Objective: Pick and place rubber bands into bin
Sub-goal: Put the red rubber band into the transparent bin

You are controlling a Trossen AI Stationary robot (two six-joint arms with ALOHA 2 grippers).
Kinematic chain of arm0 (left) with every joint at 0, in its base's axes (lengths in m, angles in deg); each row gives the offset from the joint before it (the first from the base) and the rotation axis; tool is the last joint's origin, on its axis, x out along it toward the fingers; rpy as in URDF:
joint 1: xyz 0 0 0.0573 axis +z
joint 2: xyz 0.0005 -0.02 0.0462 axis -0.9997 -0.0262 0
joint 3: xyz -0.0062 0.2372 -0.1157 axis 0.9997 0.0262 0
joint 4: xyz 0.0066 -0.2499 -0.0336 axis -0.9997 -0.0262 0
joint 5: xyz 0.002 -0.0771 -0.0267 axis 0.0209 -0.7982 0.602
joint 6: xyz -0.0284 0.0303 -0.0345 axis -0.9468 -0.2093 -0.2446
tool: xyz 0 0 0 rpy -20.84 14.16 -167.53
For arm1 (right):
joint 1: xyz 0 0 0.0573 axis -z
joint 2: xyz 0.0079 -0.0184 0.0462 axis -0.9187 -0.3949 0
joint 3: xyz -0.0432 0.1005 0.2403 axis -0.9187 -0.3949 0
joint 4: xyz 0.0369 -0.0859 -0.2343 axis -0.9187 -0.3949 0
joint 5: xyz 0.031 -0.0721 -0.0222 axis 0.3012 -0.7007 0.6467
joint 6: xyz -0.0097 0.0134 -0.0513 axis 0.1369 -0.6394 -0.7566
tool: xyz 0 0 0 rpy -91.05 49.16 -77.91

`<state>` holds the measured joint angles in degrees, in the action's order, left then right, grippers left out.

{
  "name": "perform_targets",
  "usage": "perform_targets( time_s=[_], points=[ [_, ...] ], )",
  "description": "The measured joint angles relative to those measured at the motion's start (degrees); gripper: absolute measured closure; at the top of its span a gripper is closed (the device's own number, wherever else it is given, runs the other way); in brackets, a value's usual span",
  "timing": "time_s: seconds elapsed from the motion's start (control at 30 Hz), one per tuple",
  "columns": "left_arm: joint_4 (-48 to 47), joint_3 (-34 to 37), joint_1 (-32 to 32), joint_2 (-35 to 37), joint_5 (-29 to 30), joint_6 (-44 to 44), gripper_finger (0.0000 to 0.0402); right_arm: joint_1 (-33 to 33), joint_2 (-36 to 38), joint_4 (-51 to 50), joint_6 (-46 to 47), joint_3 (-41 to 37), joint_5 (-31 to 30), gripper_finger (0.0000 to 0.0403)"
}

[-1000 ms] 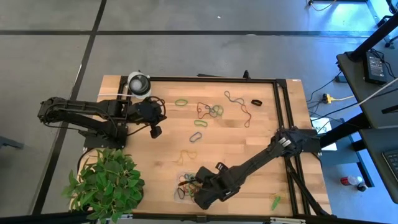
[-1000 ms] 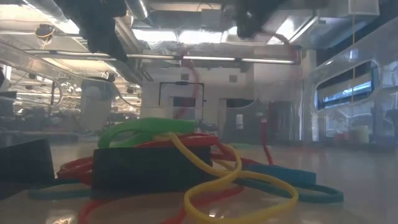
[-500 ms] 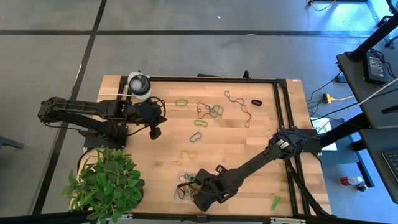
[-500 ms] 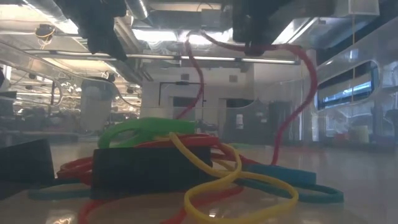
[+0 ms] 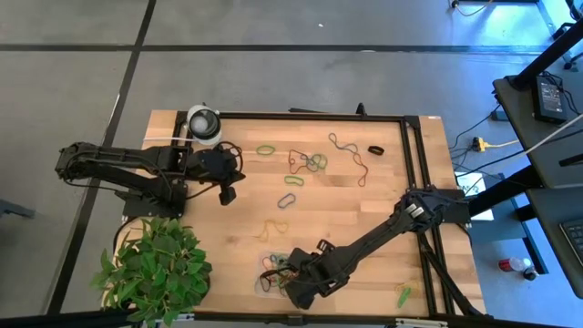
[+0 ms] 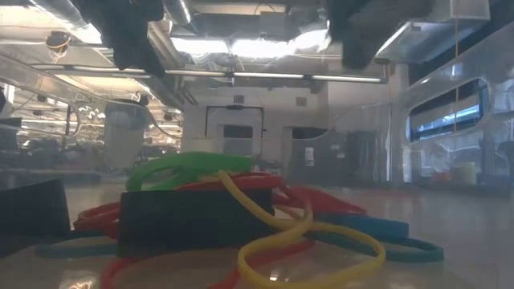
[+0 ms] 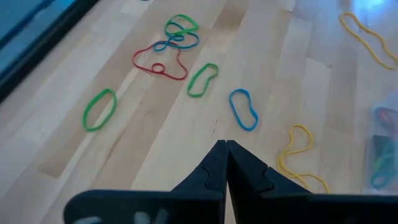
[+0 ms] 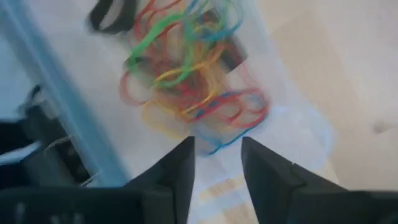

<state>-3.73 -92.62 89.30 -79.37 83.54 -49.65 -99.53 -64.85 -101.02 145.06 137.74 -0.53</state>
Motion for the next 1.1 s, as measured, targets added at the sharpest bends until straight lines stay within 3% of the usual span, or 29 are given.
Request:
perform_targets(
  time_s=[0.23,0.43,0.67,0.87,1.1],
  points=[
    [1.85,0.00,0.00,-0.75,-4.16,0.01,0.0396,-0.62,2.89,-2.47,-5.92,0.03,-0.38,0.0390],
    [4.02,0.00,0.00,-3.45,-4.24,0.34,0.0400,-0.70,8.70,-2.26,-6.51,-7.43,-4.46,0.0399],
    [10.49,0.00,0.77,-10.35,-3.75,7.28,0.0387,-0.74,23.50,14.23,-4.41,-32.43,-6.17,0.0401],
    [13.37,-0.29,6.46,-17.53,-4.24,8.12,0.0352,-0.43,38.99,28.11,-2.76,-56.28,-7.65,0.0401],
    [13.29,-6.99,12.22,-27.13,-5.97,11.08,0.0308,2.37,59.47,45.95,-6.76,-82.58,-7.75,0.0402]
  ],
)
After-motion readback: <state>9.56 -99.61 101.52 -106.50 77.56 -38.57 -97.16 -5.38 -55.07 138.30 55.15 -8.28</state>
